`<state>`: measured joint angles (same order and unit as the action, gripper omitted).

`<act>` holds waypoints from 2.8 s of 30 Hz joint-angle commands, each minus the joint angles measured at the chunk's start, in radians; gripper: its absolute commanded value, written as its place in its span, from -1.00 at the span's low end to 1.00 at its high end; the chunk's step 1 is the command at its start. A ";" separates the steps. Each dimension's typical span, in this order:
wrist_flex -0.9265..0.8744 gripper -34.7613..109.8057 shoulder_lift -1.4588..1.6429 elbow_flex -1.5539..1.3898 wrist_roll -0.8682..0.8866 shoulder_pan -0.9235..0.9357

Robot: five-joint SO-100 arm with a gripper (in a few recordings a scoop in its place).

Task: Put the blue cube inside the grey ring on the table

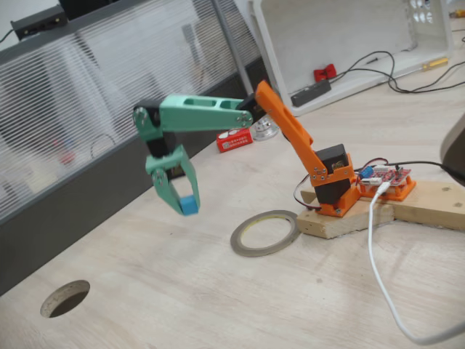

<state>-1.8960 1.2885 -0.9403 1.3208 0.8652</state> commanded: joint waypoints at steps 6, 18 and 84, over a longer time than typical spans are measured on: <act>-0.008 -0.51 0.153 -0.166 0.006 0.015; -0.008 -0.51 0.442 -0.529 0.006 0.017; 0.345 -0.51 0.517 -1.092 0.006 0.204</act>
<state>-1.5447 1.7794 -2.0064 1.3208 1.0615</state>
